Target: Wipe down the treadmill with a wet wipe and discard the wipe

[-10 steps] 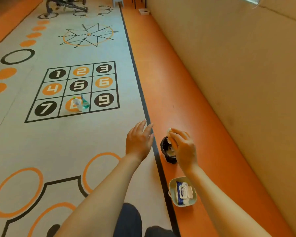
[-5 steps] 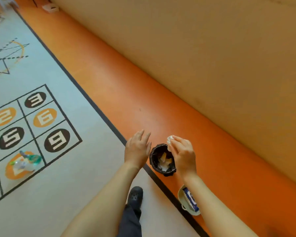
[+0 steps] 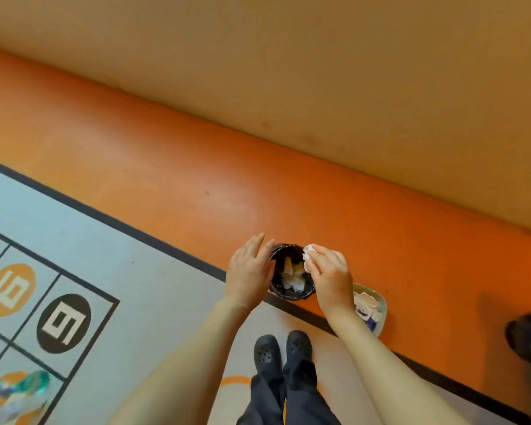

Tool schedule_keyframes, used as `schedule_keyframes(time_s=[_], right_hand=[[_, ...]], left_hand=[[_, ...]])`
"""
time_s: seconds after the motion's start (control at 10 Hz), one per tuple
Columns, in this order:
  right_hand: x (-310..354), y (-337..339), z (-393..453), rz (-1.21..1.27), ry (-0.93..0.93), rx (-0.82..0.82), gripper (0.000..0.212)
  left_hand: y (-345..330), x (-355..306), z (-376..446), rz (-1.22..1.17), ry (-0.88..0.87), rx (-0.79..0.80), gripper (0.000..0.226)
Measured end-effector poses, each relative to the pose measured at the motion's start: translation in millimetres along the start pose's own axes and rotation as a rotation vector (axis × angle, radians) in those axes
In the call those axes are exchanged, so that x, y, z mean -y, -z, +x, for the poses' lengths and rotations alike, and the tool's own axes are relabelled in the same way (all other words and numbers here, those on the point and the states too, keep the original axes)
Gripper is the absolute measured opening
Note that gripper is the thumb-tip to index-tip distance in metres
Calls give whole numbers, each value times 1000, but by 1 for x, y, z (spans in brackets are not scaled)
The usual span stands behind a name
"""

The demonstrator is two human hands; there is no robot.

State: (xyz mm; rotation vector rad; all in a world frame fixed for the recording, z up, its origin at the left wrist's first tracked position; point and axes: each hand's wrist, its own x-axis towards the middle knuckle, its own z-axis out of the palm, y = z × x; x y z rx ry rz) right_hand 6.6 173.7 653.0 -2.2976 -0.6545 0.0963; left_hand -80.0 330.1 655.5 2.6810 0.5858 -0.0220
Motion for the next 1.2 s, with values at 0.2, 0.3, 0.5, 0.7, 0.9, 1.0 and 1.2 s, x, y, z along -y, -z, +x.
schedule_keyframes(time_s=[0.2,0.3,0.5,0.7,0.9,1.0,1.2], right_hand=[[-40,-51,11,-6,-19,45,29],[-64,-75,14,-13,-42,72,29],[-119,-134,20,20,-81,177,31],[-155,-181,22,-38,-204,354,26],[-167,-193,16,-116,-275,531,35],[-165,-184,12,-122,-286,557,37],[-157,-157,14,-119,-281,556,41]], left_hand=[[-44,27,27,-11,-28,-51,42],[-73,42,36,9,-39,-51,43],[-121,69,55,4,-52,-54,44],[-161,93,60,27,-64,-11,44],[-175,100,62,35,-27,19,39],[-173,94,59,19,-6,38,42],[-160,76,58,26,-9,-40,44]])
